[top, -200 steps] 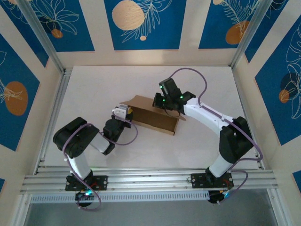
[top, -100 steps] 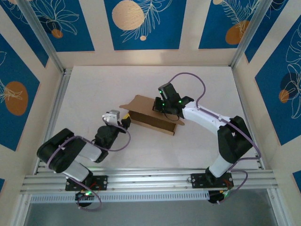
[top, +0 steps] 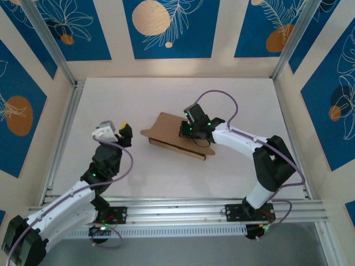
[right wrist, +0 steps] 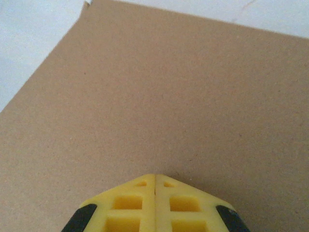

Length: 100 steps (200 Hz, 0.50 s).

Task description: Fold the paper box

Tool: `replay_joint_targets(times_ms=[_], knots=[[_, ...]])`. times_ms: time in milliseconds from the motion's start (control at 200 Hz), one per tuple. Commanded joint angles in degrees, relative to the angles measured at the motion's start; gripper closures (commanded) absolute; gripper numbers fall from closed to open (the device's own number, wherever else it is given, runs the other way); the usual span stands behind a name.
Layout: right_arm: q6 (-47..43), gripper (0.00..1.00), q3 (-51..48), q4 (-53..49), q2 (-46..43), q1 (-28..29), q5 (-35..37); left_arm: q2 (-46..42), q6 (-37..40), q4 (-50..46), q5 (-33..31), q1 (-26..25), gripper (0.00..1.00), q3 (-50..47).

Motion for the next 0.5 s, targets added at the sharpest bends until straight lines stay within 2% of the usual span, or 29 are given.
replay_joint_targets(times_ms=[0, 70, 120, 190, 245, 305, 495], knots=[[-2.1, 1.00, -1.0, -2.9, 2.8, 0.8, 0.7, 5.6, 1.1, -14.4, 0.1, 0.8, 0.40, 6.4], [-2.6, 1.00, -1.0, -4.1, 4.3, 0.8, 0.2, 11.4, 0.9, -17.8, 5.6, 1.4, 0.33, 11.7], [-2.8, 1.00, -1.0, -4.7, 5.2, 0.7, -0.4, 16.5, 2.0, -21.7, 10.8, 2.0, 0.32, 16.3], [-3.1, 1.00, -1.2, -5.1, 6.0, 0.3, -2.1, 23.9, 0.6, -29.3, 13.8, 2.6, 0.31, 24.1], [-3.2, 0.99, -1.1, -5.4, 6.5, -0.1, -3.9, 28.7, 0.4, -33.4, 19.7, 3.9, 0.29, 29.4], [-3.3, 0.98, -0.8, -5.8, 6.1, -0.7, -5.7, 33.0, 1.2, -34.6, 25.8, 5.1, 0.28, 32.5], [-3.9, 0.87, -1.3, -6.4, -3.1, -5.1, -10.6, 42.6, -0.4, -32.3, 38.0, 10.9, 0.28, 35.1]])
